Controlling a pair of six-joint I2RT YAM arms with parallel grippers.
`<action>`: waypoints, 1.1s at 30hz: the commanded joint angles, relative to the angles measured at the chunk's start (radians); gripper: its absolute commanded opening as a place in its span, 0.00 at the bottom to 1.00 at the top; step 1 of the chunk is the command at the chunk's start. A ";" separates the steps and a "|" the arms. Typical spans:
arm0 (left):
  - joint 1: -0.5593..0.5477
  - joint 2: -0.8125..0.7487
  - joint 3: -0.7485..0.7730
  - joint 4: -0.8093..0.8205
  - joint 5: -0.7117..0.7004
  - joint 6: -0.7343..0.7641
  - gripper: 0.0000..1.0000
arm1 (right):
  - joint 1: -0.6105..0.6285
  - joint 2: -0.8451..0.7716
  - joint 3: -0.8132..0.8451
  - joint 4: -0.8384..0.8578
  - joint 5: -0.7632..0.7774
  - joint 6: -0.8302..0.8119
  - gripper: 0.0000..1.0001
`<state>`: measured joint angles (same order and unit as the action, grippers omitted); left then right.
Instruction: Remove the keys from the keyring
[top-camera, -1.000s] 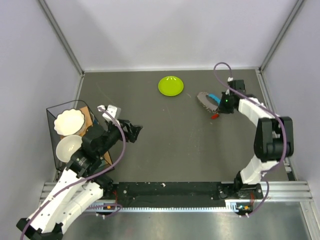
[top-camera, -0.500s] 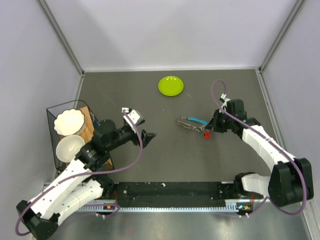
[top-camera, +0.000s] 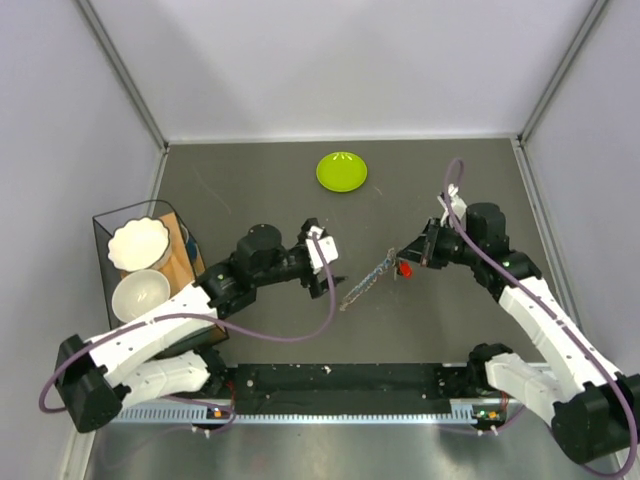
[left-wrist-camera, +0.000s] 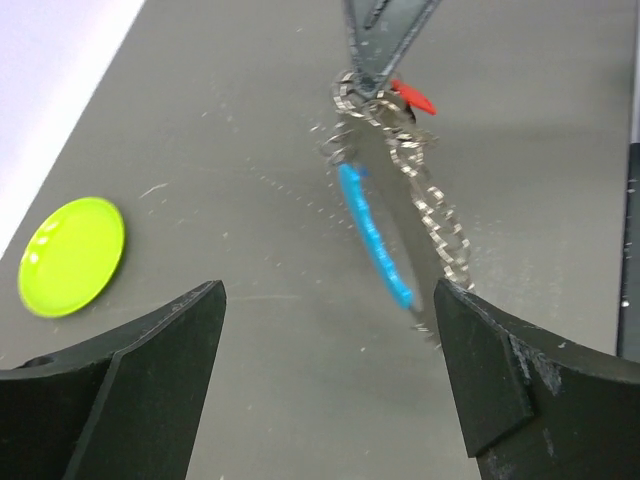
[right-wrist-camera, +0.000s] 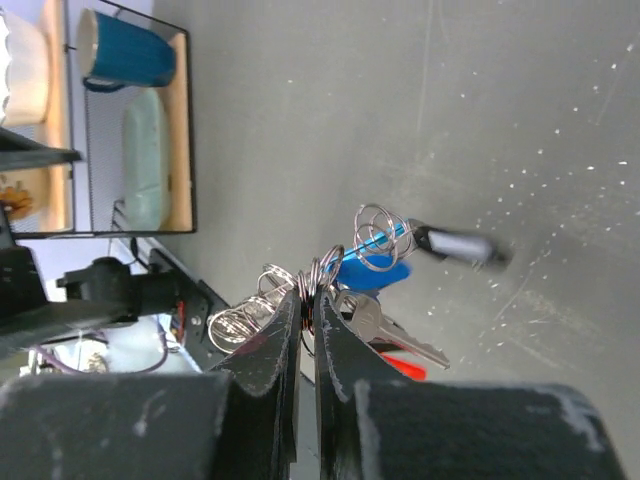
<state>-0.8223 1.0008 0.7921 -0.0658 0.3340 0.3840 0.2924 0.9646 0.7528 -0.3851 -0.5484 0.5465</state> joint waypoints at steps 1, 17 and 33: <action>-0.060 0.047 0.047 0.141 0.049 -0.037 0.92 | 0.008 -0.085 0.023 0.075 -0.050 0.111 0.00; -0.245 0.272 0.124 0.256 -0.266 -0.096 0.93 | 0.008 -0.181 0.036 0.147 -0.007 0.357 0.00; -0.245 0.225 0.105 0.149 -0.357 -0.114 0.00 | 0.008 -0.221 -0.030 0.132 -0.045 0.216 0.04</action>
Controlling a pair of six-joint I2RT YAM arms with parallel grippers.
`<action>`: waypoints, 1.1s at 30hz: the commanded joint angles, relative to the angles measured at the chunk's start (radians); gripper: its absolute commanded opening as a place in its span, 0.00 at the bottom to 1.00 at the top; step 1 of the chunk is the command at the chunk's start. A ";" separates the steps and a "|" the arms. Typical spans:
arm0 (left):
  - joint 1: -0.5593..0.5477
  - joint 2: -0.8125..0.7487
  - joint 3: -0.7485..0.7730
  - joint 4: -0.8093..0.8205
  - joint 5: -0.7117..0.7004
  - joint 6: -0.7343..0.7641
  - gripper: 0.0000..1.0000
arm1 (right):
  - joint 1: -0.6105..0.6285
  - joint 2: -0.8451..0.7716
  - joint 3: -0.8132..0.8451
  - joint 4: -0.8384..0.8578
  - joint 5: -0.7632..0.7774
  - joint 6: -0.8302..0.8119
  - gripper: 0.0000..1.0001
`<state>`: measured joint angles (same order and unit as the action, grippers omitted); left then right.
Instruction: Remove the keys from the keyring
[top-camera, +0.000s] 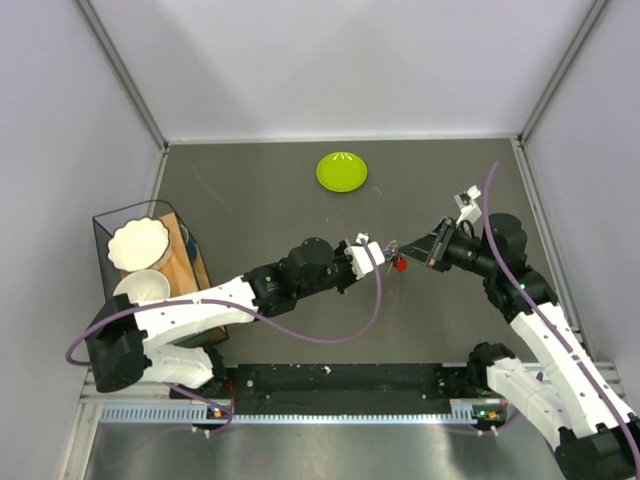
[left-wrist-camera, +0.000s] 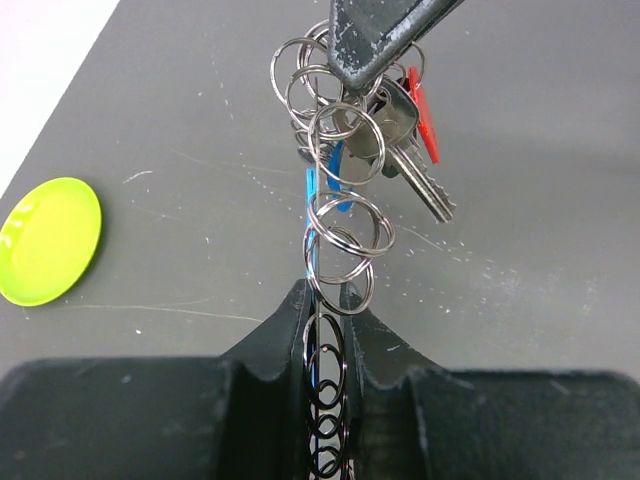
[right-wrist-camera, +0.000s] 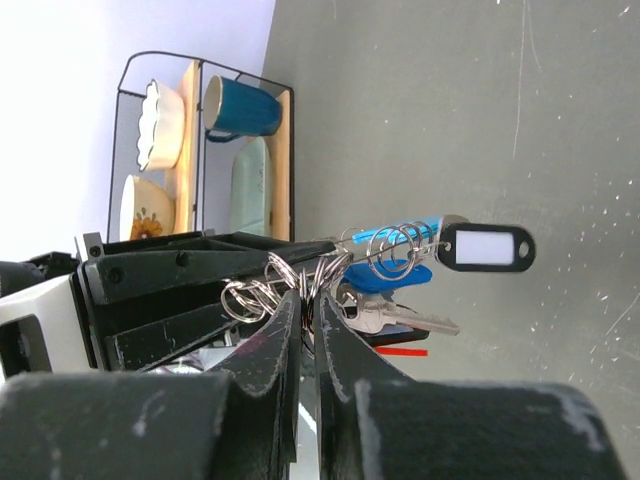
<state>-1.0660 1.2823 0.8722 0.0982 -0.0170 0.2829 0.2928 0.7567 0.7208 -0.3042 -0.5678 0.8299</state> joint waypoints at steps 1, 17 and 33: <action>0.000 -0.060 0.027 -0.025 0.002 -0.014 0.00 | 0.008 -0.011 0.009 0.051 -0.027 -0.084 0.16; 0.161 -0.121 0.255 -0.460 0.273 -0.180 0.00 | 0.078 -0.142 -0.069 0.270 0.052 -0.443 0.56; 0.189 -0.172 0.314 -0.509 0.384 -0.327 0.00 | 0.512 0.046 -0.066 0.442 0.581 -0.570 0.66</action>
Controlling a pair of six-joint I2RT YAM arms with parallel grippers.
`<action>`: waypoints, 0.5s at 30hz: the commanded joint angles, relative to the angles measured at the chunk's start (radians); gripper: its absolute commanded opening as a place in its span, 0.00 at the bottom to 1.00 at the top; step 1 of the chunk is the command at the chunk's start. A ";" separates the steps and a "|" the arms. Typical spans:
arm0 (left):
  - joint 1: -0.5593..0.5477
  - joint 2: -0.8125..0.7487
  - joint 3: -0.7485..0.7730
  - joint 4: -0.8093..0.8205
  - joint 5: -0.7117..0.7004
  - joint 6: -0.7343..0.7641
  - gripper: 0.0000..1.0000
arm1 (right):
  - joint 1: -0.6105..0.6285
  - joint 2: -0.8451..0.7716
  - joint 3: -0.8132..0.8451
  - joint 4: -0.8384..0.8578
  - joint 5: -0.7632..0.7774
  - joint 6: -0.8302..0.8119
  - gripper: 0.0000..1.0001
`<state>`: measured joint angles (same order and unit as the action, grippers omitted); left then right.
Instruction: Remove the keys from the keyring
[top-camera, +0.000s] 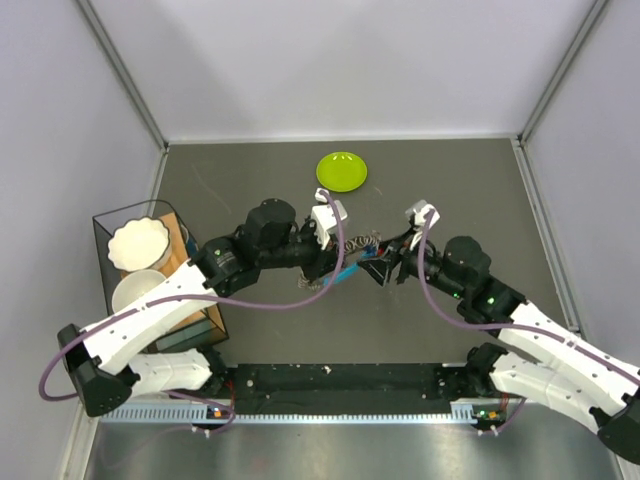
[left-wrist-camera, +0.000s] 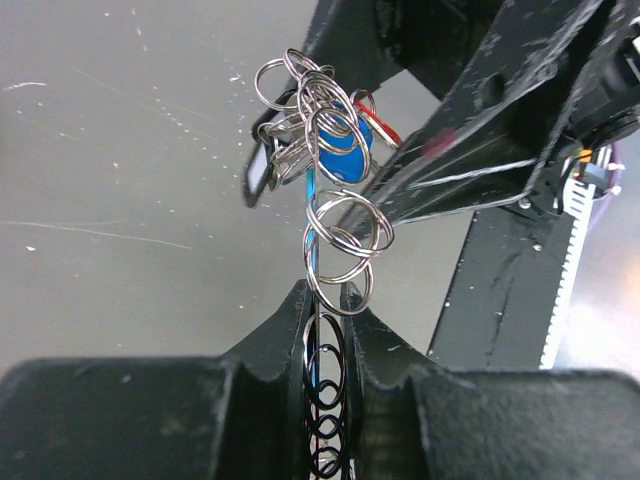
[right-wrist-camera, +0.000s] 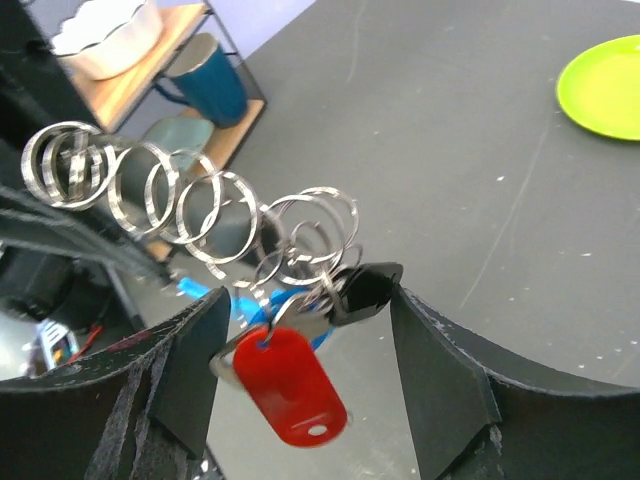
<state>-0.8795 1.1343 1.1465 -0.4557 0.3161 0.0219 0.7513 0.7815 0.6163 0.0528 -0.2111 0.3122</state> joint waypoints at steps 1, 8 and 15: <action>0.001 -0.022 0.038 0.043 0.052 -0.069 0.00 | 0.072 0.042 0.049 0.070 0.266 -0.062 0.66; 0.002 -0.001 0.038 -0.047 -0.006 -0.063 0.00 | 0.085 0.053 0.105 -0.079 0.642 -0.082 0.41; 0.046 0.012 0.050 -0.093 0.020 -0.148 0.00 | 0.085 0.019 0.077 -0.122 0.538 -0.058 0.53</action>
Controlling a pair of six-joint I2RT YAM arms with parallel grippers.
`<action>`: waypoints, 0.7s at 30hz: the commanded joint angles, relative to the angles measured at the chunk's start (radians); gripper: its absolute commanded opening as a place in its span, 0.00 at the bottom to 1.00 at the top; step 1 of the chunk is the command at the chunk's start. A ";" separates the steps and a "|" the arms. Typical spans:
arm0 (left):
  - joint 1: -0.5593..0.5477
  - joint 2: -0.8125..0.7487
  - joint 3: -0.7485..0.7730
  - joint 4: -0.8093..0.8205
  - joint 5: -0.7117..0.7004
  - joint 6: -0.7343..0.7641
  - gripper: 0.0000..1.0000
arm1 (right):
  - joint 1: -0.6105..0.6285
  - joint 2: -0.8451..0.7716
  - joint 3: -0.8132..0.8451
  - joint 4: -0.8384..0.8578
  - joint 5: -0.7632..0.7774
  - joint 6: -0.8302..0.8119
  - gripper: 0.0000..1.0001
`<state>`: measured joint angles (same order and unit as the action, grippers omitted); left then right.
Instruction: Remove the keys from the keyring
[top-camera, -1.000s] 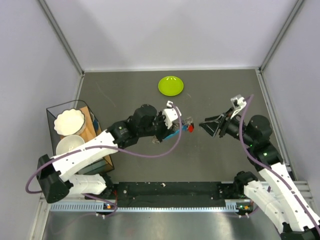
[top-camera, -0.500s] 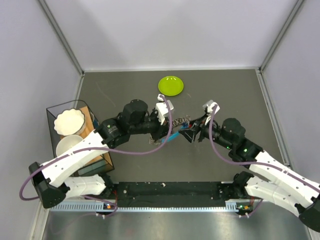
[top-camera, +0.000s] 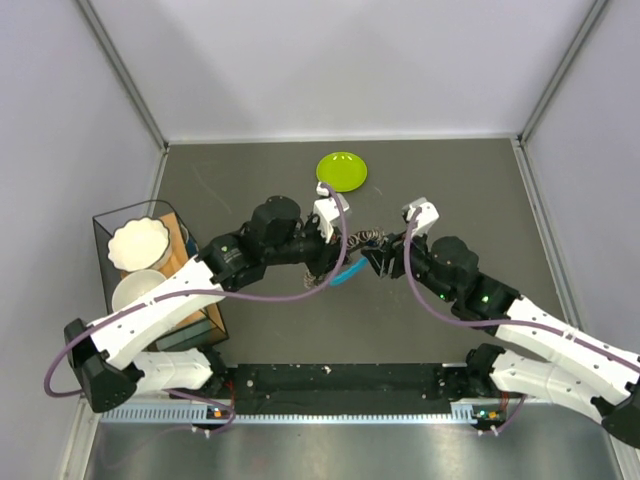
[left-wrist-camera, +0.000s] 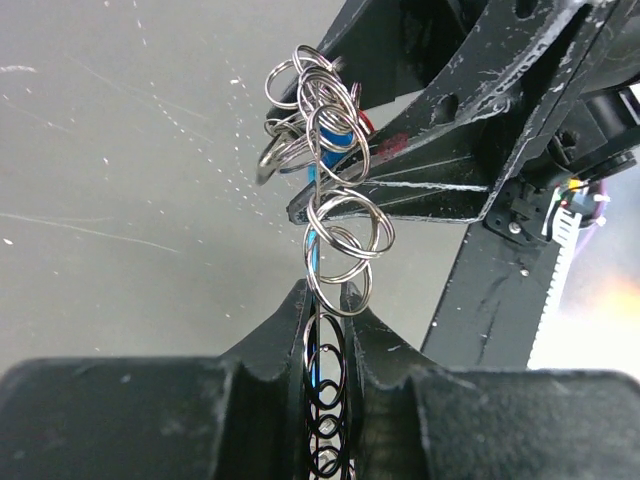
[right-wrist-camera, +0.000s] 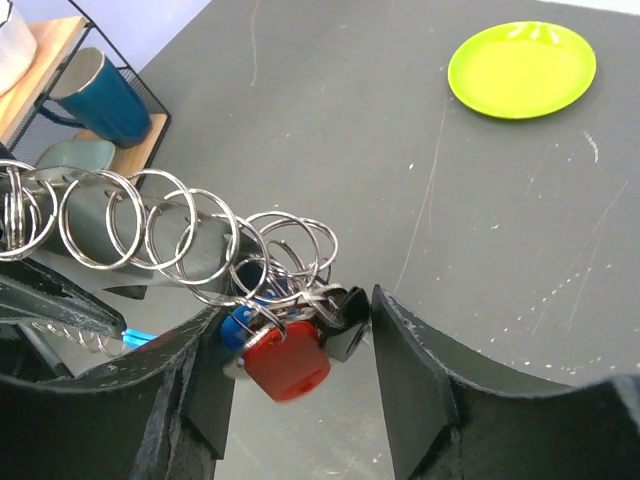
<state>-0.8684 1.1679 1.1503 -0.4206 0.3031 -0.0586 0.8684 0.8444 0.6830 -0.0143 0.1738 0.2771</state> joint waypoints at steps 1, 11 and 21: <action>0.045 -0.019 0.049 -0.130 0.040 -0.076 0.00 | -0.032 -0.056 -0.003 -0.041 0.126 -0.026 0.56; 0.143 -0.027 0.066 -0.098 0.152 -0.097 0.00 | -0.032 -0.246 -0.181 0.129 -0.126 -0.059 0.74; 0.163 0.028 0.132 -0.110 0.169 -0.203 0.00 | 0.130 -0.174 -0.301 0.526 -0.122 -0.631 0.75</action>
<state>-0.7174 1.1690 1.1797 -0.5568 0.4385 -0.1684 0.8726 0.6331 0.4641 0.1944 -0.0055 0.0288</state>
